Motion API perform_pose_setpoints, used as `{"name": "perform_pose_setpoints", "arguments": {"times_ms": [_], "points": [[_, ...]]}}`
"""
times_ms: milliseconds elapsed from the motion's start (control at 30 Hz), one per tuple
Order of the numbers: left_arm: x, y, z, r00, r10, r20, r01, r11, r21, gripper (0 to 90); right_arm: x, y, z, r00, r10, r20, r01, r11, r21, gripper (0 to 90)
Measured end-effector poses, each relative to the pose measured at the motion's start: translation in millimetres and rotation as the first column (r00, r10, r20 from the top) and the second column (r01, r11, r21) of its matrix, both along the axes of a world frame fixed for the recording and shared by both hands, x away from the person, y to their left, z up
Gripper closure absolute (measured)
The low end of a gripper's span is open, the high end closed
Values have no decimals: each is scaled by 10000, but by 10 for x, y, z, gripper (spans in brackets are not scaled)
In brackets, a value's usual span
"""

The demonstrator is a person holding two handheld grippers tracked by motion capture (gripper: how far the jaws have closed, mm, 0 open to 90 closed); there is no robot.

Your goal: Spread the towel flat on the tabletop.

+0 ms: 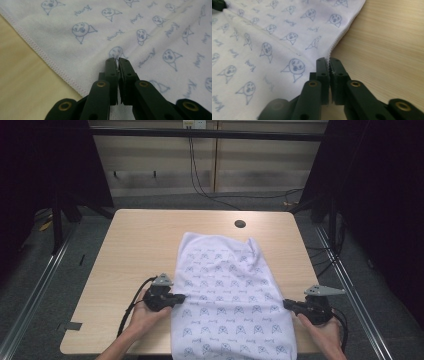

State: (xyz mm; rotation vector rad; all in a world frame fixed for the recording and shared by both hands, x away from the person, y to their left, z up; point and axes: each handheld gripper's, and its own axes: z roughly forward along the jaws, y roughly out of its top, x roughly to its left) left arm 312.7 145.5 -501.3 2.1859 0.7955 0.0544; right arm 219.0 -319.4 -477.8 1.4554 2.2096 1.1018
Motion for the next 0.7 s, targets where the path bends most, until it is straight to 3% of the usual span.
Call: {"name": "perform_pose_setpoints", "arguments": {"times_ms": [33,100,133,233,267,300,367,400,433,500,533,633,667,700], "points": [[80,-112,-6,9996,124,271,-127,9999,103,866,5,-28,-19,9998,-178,-73,178,9998,-112,818],[127,-157,-8,9990,211,400,-218,9996,173,867,9,-48,-31,9991,-396,-120,394,9990,-218,769],[172,-184,-15,9981,317,526,-328,9992,210,867,1,-76,-17,9944,-1060,-18,1057,9927,-586,699],[194,-155,-27,9988,435,246,-432,9990,-114,861,1,-92,33,9944,-985,379,997,9945,-311,651],[191,-135,-25,9995,265,168,-263,9996,-140,849,13,-73,54,9951,-843,512,849,9963,-94,650],[176,-118,-12,9997,-8,225,7,10000,62,854,30,-36,69,9972,-381,646,366,9990,238,649],[144,-69,-6,9998,-183,-88,183,9998,-23,899,74,71,75,9969,338,708,-390,9966,727,645],[113,-51,-9,9997,-206,-129,205,9998,-79,900,142,210,57,9943,816,690,-859,9944,622,626],[71,-24,-12,9993,-343,-161,341,9993,-136,900,142,210,57,9943,816,690,-859,9944,622,626],[-14,11,-9,9976,-552,-425,541,9982,-275,900,309,444,3,9887,1433,441,-1448,9889,323,603],[-66,22,-1,9963,-745,-427,737,9971,-202,900,309,444,3,9887,1433,441,-1448,9889,323,603],[-261,99,3,9924,-1104,-548,1090,9937,-265,900,511,656,-54,9835,1786,272,-1787,9839,32,570],[-357,141,18,9913,-1220,-498,1216,9925,-105,900,630,777,-97,9816,1899,190,-1886,9806,-540,563],[-357,141,18,9913,-1220,-498,1216,9925,-105,900,630,777,-97,9816,1899,190,-1886,9806,-540,563]]}}
